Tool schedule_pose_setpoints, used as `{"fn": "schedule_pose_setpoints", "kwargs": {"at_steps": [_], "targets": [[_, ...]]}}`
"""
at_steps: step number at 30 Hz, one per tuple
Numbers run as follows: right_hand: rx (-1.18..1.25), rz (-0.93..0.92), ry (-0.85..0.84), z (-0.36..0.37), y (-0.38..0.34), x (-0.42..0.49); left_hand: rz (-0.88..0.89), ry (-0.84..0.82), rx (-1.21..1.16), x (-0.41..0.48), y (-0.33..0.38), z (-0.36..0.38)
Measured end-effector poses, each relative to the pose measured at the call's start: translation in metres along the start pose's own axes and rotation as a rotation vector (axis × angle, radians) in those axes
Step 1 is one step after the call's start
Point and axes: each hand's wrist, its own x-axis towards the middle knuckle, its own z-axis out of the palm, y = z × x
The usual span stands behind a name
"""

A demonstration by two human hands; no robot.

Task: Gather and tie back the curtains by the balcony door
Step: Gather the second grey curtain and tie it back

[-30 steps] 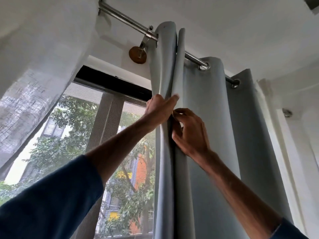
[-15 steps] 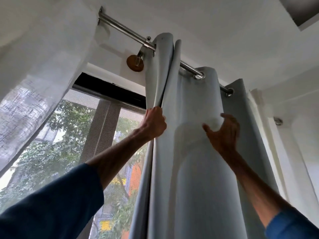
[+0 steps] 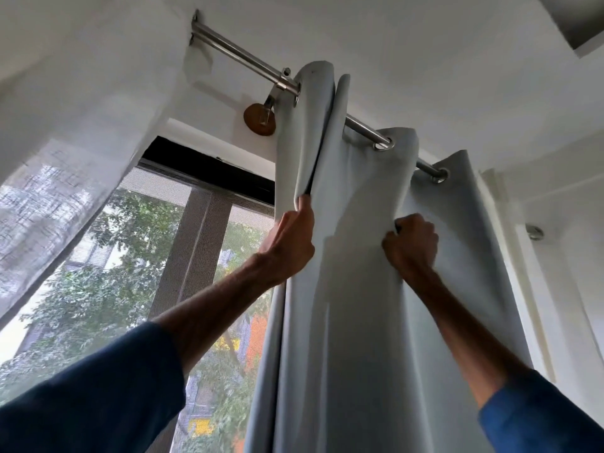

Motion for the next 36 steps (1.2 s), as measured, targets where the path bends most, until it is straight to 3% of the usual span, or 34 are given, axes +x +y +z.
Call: {"fn": "schedule_pose_setpoints", "kwargs": {"at_steps": [5, 9, 11, 15, 24, 29, 36], "targets": [[0.022, -0.163, -0.003, 0.003, -0.052, -0.024, 0.117, 0.061, 0.041, -0.006, 0.014, 0.001], [0.062, -0.328, 0.041, 0.007, -0.090, -0.041, 0.005, 0.014, -0.218, 0.001, 0.007, 0.003], [0.091, -0.328, 0.054, 0.004, -0.103, -0.047, 0.161, 0.053, -0.088, 0.002, 0.000, 0.003], [0.122, -0.377, 0.013, 0.008, -0.097, -0.063, 0.178, 0.067, -0.034, 0.001, -0.001, -0.009], [0.240, -0.386, -0.004, 0.001, -0.079, -0.085, -0.032, -0.138, -0.105, -0.006, 0.012, -0.016], [0.132, -0.414, 0.037, 0.007, -0.070, -0.099, -0.179, -0.109, -0.254, -0.003, 0.030, -0.019], [0.303, -0.452, -0.010, 0.009, -0.052, -0.109, -0.344, -0.088, -0.269, 0.006, 0.031, -0.009]]}}
